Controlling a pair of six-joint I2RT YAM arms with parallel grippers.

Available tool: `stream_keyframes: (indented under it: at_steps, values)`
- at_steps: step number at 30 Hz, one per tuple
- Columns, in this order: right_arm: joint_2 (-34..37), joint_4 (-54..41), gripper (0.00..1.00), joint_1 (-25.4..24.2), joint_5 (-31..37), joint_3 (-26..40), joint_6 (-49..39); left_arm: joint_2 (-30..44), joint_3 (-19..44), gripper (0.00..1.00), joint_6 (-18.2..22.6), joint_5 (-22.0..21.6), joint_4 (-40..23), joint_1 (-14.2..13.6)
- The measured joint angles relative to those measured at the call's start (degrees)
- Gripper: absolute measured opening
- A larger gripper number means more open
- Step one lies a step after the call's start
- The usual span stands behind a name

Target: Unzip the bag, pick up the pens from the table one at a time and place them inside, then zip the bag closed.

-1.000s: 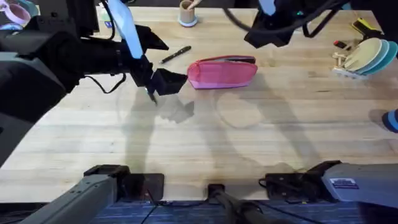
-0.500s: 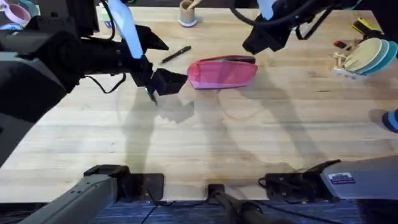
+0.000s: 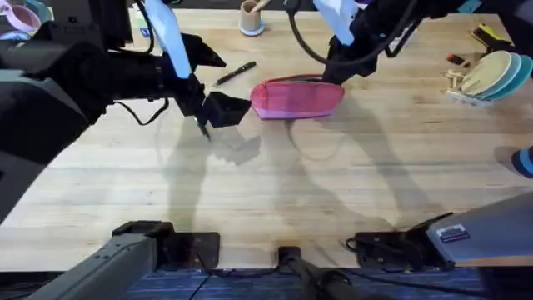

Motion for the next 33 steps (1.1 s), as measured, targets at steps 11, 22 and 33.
stream_keyframes:
  at_steps: [11,22,33]
  values:
    - [2.7,3.9,0.03,0.0,0.0,0.0,-2.9,0.0,0.0,0.993,0.0,0.0,0.0,0.0]
    - [3.2,5.1,0.03,0.0,-1.8,0.1,-3.1,0.0,0.0,0.993,0.0,0.0,0.0,0.0]
    - [9.5,5.3,0.03,0.0,-2.6,0.1,-3.1,0.0,0.0,0.993,0.0,0.0,0.0,0.0]
